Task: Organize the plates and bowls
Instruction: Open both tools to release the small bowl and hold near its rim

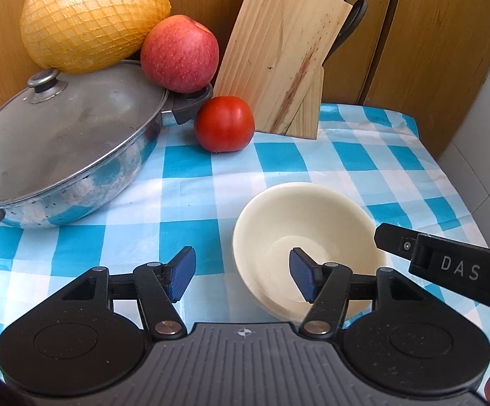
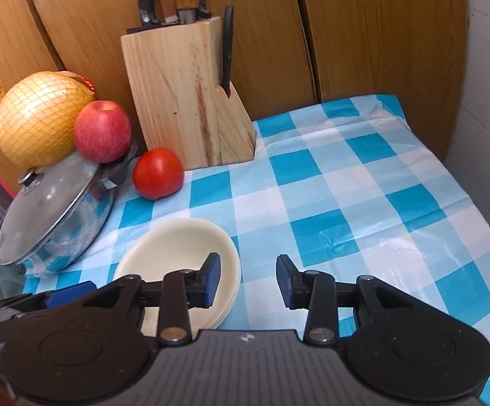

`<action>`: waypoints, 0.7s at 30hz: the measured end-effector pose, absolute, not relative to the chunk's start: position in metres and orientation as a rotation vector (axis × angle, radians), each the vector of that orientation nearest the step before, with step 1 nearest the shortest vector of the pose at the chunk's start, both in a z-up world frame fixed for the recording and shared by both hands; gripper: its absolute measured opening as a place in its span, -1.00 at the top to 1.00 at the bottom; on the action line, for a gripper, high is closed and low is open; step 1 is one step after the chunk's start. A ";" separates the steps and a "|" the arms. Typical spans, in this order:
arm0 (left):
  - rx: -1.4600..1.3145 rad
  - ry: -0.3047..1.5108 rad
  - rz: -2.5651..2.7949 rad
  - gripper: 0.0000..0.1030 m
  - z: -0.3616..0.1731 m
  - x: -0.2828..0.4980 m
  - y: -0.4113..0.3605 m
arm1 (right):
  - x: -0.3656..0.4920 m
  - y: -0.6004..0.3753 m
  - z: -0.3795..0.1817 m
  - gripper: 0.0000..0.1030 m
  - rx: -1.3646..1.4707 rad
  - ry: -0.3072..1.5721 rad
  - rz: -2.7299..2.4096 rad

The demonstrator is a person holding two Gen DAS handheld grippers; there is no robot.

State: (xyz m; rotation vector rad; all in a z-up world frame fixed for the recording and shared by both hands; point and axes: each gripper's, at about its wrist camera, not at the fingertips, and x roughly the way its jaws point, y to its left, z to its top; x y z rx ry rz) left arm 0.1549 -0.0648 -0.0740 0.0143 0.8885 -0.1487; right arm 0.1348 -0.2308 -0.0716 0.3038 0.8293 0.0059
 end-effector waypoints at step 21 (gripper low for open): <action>0.041 0.897 -0.137 -0.36 -0.079 0.162 -0.069 | 0.146 -0.229 -0.082 0.32 0.325 0.863 0.027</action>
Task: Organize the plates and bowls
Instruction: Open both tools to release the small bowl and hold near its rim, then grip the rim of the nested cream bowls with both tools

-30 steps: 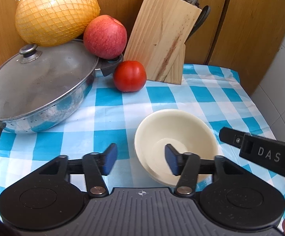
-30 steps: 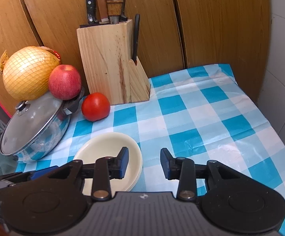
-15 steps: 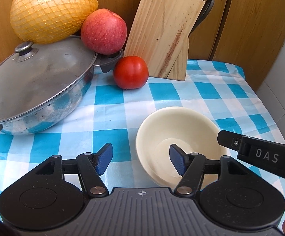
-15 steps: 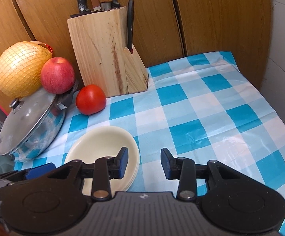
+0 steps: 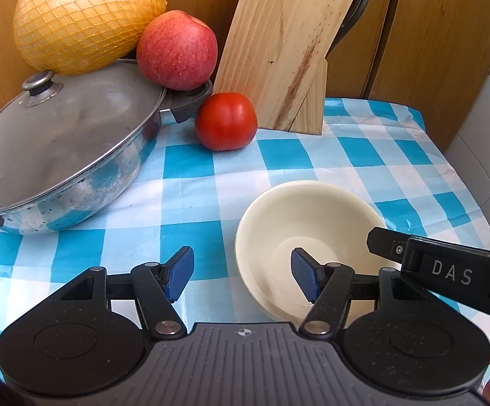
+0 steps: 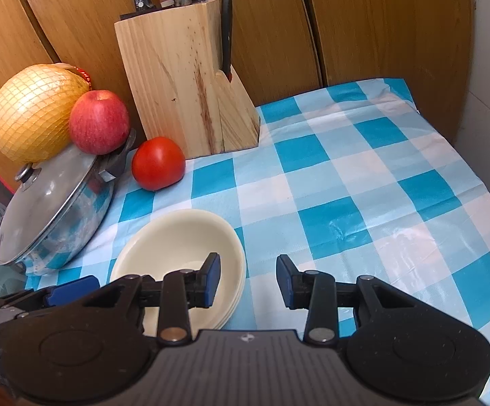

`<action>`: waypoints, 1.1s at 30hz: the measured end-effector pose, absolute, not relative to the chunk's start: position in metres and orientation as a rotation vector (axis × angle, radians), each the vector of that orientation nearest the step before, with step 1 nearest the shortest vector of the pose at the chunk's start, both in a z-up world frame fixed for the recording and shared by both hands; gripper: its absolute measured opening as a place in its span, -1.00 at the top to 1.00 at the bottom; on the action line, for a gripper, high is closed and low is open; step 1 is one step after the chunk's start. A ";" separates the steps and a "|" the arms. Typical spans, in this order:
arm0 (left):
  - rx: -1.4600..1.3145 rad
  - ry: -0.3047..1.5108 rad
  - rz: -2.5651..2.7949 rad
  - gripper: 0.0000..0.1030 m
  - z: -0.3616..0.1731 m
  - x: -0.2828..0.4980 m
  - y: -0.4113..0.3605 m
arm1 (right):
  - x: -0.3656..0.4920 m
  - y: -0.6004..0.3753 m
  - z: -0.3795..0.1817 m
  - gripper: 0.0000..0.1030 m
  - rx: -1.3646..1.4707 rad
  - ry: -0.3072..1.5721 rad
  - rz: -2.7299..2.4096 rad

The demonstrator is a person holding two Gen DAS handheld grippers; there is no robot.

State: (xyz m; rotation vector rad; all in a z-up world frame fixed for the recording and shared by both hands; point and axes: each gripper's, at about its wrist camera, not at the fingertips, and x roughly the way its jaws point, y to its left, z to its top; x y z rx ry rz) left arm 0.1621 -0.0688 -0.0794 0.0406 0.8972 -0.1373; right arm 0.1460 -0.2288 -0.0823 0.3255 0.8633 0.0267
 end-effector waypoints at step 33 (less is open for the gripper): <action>0.023 0.969 -0.160 0.16 -0.090 0.173 -0.071 | 0.157 -0.227 -0.100 0.57 0.369 0.950 0.065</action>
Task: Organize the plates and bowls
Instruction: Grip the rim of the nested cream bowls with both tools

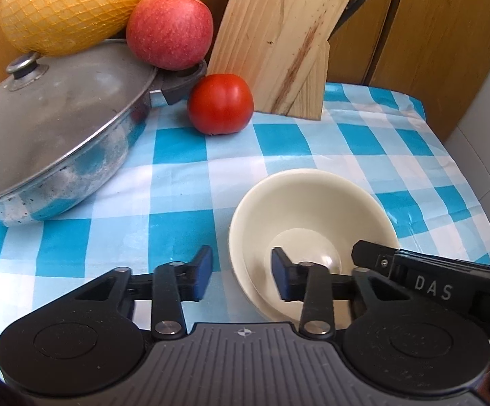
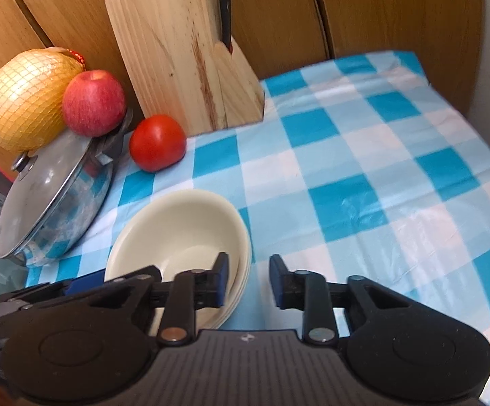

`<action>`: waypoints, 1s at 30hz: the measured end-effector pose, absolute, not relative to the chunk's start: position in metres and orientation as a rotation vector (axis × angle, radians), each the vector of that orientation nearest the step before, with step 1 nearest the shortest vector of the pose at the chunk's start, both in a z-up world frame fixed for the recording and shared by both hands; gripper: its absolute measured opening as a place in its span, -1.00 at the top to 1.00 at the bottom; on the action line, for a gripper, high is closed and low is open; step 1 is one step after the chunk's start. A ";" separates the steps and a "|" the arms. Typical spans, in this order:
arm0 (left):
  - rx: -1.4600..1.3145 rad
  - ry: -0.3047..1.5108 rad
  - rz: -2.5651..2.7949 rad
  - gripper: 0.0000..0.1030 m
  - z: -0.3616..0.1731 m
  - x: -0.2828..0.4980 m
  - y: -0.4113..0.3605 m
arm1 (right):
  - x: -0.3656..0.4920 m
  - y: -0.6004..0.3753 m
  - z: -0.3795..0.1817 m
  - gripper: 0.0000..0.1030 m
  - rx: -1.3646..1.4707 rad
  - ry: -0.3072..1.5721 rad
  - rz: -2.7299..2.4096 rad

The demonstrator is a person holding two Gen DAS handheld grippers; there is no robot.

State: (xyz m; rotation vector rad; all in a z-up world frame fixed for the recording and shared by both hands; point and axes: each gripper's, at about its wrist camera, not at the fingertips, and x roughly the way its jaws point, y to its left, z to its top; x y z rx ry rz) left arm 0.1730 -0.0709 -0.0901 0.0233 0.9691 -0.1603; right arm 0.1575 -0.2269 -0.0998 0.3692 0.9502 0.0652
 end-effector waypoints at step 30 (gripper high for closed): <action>0.044 0.996 -0.169 0.45 -0.096 0.174 -0.077 | 0.158 -0.223 -0.105 0.69 0.414 0.966 0.103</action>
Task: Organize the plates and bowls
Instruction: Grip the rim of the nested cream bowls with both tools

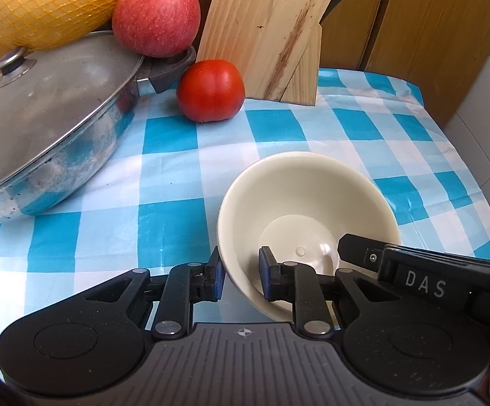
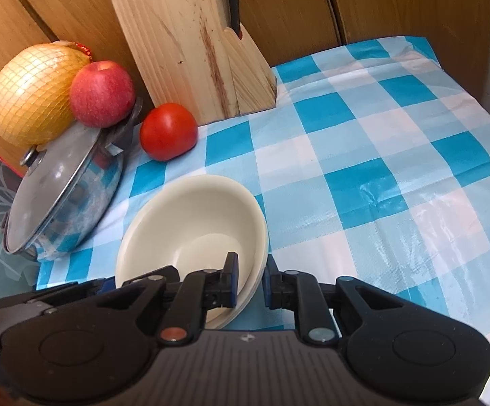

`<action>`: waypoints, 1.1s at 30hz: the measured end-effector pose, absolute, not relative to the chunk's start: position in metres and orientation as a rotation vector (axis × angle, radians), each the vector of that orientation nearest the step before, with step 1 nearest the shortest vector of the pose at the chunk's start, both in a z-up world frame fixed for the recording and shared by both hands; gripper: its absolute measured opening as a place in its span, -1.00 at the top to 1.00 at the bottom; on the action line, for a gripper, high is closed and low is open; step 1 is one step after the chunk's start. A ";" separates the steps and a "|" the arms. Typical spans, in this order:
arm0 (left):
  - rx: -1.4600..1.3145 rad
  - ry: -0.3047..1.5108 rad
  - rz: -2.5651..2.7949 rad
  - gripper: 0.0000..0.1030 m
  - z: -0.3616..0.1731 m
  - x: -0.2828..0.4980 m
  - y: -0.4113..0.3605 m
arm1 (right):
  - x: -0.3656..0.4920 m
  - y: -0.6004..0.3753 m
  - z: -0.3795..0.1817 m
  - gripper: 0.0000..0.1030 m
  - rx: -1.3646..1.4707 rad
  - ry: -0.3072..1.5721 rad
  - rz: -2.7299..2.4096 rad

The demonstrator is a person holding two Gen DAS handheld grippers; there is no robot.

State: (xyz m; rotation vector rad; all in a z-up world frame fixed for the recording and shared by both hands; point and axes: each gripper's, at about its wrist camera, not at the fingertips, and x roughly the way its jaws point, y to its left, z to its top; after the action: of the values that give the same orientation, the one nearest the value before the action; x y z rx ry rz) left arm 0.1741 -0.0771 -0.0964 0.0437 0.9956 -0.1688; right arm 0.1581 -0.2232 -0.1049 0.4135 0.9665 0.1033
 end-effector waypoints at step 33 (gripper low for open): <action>0.022 0.918 -0.186 0.48 -0.079 0.162 -0.075 | 0.147 -0.225 -0.082 0.70 0.409 0.886 0.107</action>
State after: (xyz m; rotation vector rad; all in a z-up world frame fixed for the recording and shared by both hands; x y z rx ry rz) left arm 0.1619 -0.0754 -0.0791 0.0224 0.9176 -0.1857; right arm 0.1472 -0.2249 -0.0821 0.4088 0.8864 0.1068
